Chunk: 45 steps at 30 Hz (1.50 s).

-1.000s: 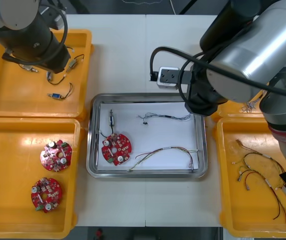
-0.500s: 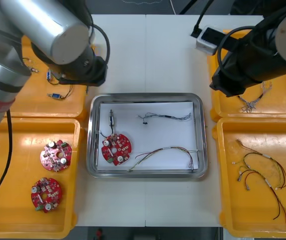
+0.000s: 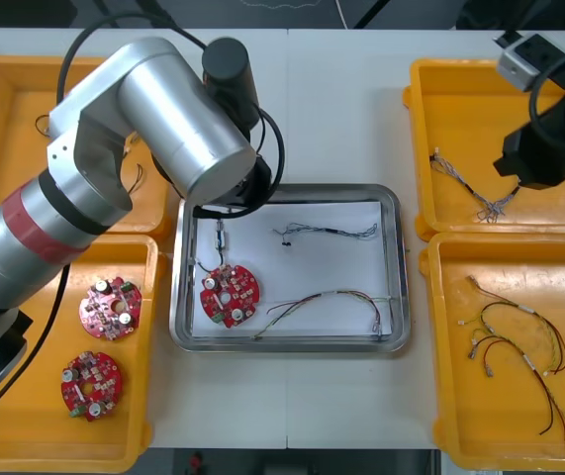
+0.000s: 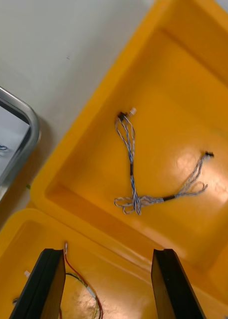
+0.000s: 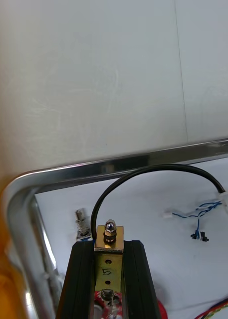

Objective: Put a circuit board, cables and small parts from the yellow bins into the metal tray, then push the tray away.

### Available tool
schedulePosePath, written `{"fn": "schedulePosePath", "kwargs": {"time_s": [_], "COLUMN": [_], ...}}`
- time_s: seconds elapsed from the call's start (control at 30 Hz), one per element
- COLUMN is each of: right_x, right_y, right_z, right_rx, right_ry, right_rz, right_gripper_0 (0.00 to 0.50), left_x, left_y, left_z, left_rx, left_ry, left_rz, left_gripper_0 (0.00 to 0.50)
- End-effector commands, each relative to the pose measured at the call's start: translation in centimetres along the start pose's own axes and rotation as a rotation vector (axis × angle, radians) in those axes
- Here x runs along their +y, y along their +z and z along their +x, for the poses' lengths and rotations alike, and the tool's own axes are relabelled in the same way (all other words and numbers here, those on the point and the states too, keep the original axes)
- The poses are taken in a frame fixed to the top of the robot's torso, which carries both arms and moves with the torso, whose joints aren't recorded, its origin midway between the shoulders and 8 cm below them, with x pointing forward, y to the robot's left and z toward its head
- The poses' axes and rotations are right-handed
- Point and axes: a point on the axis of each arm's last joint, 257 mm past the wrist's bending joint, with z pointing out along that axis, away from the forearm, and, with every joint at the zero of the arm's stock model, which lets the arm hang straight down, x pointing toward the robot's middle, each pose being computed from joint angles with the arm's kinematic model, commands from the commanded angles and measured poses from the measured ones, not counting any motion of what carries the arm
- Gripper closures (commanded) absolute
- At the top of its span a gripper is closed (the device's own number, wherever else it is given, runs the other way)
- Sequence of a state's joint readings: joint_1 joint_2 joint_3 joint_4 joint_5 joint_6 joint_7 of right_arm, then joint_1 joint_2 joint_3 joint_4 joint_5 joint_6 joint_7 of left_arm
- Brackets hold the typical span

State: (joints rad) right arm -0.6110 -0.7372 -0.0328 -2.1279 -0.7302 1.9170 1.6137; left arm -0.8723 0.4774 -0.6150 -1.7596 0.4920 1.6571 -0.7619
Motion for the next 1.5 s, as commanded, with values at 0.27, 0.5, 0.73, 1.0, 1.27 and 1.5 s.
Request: {"fn": "schedulePosePath", "kwargs": {"time_s": [0.27,0.5,0.73,1.0,1.27,1.5], "right_x": [-5.7,-6.1,-4.1,-1.1,0.7,0.6], "right_y": [-2.3,-2.4,-2.0,-1.5,-1.0,-0.8], "right_z": [7.6,10.7,13.6,16.5,19.2,20.2], "right_rx": [0.027,0.055,0.097,0.147,0.201,0.218], "right_ry": [0.237,0.303,0.361,0.489,0.583,0.598], "right_rz": [0.09,0.097,0.049,0.001,-0.01,0.009], "right_gripper_0": [0.0,0.0,0.0,0.0,0.0,0.0], "left_x": [-2.2,-2.6,-3.0,-3.6,-2.8,-0.1], "left_y": [4.1,5.5,5.4,4.7,1.9,-2.2], "left_z": [3.9,3.5,3.5,3.3,2.6,1.3], "left_rx": [0.018,-0.007,-0.006,-0.016,-0.02,-0.028], "left_ry": [-0.052,-0.072,-0.083,-0.095,-0.105,-0.123], "left_rz": [0.018,0.03,0.038,0.056,0.041,0.023], "left_gripper_0": [0.5,0.5,0.0,0.0,0.0,0.0]}}
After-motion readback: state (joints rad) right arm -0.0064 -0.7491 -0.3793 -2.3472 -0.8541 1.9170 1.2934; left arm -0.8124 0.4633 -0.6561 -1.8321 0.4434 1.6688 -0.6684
